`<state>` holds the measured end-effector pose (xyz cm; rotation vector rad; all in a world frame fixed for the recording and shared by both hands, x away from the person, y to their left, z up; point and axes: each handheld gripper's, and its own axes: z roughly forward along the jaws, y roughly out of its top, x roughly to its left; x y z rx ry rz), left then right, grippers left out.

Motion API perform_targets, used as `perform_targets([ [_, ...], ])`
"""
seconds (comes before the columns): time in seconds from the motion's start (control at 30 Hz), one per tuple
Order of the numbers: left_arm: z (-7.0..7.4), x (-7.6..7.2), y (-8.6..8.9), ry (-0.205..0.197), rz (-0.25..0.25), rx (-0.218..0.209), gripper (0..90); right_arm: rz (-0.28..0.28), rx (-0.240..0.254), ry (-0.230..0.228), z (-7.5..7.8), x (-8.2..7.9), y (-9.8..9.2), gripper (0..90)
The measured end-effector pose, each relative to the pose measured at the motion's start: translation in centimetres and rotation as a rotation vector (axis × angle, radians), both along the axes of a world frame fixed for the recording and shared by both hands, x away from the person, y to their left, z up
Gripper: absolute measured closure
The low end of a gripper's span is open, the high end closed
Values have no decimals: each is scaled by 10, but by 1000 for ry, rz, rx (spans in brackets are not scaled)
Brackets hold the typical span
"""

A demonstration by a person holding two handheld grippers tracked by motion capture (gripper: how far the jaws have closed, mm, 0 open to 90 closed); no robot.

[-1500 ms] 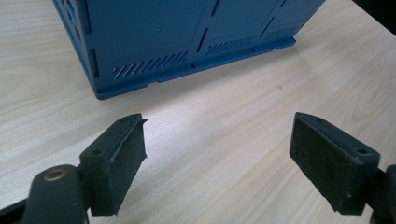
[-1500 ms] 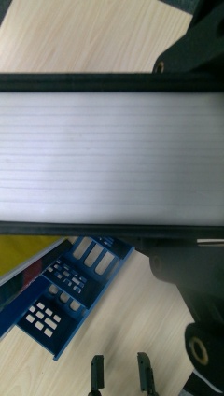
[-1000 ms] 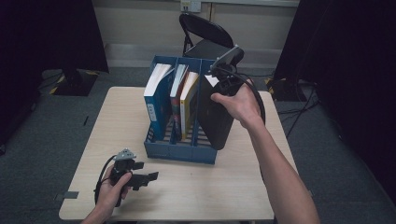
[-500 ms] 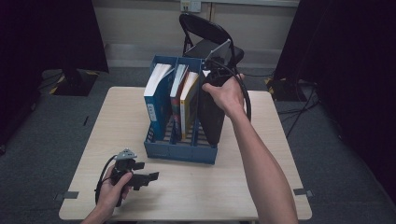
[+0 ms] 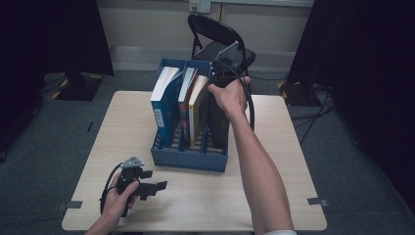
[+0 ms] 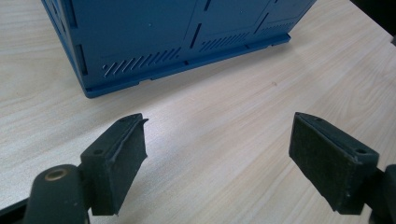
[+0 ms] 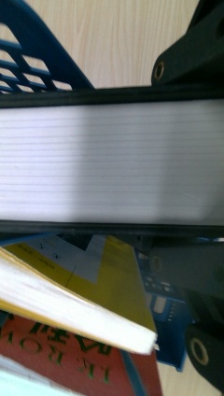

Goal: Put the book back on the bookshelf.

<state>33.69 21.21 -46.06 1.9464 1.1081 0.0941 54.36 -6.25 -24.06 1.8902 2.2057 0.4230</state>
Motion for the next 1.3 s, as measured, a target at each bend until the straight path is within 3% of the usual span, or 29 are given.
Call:
perform_targets([
  [0.27,0,0,0,-2,8,4,184,-13,-11,-7,-31,1,4,535],
  [0.4,-1,1,0,3,6,7,184,-6,-12,-45,-42,-2,3,535],
  [0.57,-1,1,-1,0,5,10,183,5,-20,-27,-58,-6,3,532],
  [0.67,-1,1,-1,2,8,10,184,-4,-2,-35,-61,-7,2,531],
  [0.8,-1,2,-2,-2,6,12,184,22,-23,-45,-61,-11,4,518],
  [0.93,-1,2,-2,-1,2,12,184,54,-4,-92,-58,-18,0,486],
  [1.03,0,2,0,-3,5,7,184,113,-2,-148,-56,-32,-1,396],
  [1.1,-1,4,0,0,18,5,183,133,42,-172,-57,-43,-8,378],
  [1.3,0,7,2,-4,25,9,185,195,100,-230,-66,-68,-20,351],
])
